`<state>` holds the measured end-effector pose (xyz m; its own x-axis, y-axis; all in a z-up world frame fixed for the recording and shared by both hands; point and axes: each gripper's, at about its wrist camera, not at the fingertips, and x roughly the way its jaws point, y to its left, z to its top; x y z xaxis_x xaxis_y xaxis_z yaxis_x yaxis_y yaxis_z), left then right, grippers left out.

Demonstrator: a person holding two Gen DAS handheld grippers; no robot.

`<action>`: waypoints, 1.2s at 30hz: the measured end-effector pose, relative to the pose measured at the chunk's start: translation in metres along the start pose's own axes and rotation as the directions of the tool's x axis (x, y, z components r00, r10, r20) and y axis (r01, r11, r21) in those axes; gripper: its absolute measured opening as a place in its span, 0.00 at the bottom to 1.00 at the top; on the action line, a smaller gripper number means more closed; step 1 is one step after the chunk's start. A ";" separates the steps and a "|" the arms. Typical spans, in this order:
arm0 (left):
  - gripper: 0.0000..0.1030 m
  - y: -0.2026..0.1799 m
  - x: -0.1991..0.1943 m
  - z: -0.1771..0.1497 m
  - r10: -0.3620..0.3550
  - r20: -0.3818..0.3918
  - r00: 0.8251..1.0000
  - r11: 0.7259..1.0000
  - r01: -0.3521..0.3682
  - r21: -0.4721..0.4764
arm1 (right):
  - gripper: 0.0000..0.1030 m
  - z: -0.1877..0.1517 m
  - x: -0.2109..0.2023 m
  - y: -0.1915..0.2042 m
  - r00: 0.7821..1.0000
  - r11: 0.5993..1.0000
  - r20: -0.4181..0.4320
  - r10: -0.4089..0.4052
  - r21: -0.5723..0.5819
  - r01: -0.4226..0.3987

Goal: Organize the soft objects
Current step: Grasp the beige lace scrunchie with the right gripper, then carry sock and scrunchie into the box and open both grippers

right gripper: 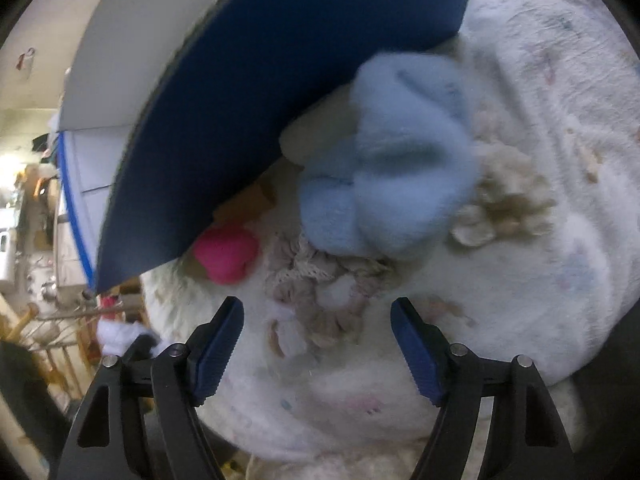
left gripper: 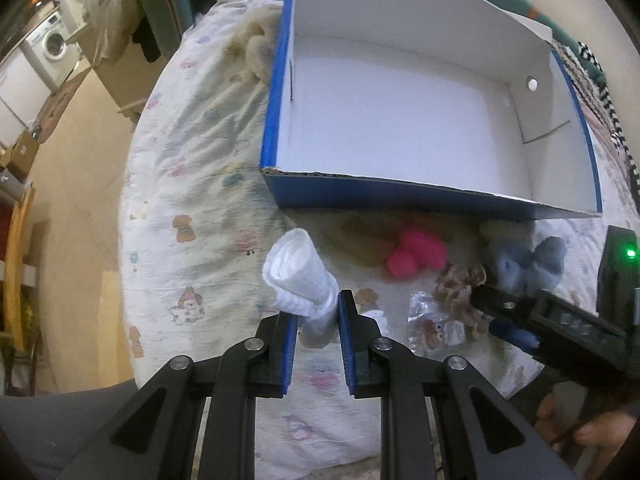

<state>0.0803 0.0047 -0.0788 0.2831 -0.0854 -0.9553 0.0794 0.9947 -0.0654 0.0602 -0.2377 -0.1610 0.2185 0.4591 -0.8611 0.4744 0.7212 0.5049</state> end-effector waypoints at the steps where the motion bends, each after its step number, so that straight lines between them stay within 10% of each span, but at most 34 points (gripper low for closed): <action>1: 0.17 0.001 0.000 0.001 -0.018 -0.002 1.000 1.000 0.018 -0.007 | 0.79 -0.001 0.005 0.004 1.000 1.000 0.009 -0.024 0.003 0.024; 6: 0.17 0.002 -0.003 0.002 -0.043 0.007 0.999 0.999 0.043 -0.011 | 0.77 -0.005 0.019 0.019 0.994 0.996 0.059 -0.090 0.000 0.090; 10: 0.17 0.002 -0.004 0.002 -0.048 0.006 0.999 0.999 0.048 -0.005 | 0.20 -0.005 0.025 0.028 0.985 0.987 0.090 -0.145 -0.059 0.151; 28: 0.17 0.006 -0.021 -0.006 -0.019 0.064 0.998 1.000 0.021 -0.023 | 0.18 -0.030 -0.041 0.049 0.994 0.961 0.021 0.105 -0.259 -0.096; 36: 0.17 -0.006 -0.062 0.013 -0.063 0.147 0.987 0.998 0.060 0.021 | 0.18 -0.015 -0.091 0.086 0.988 0.902 0.096 0.118 -0.426 -0.066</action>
<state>0.0748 0.0030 -0.0159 0.4149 -0.1552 -0.8965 0.1162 0.9863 -0.1170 0.0687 -0.2099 -0.0378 0.3541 0.4887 -0.7974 0.0507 0.8413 0.5382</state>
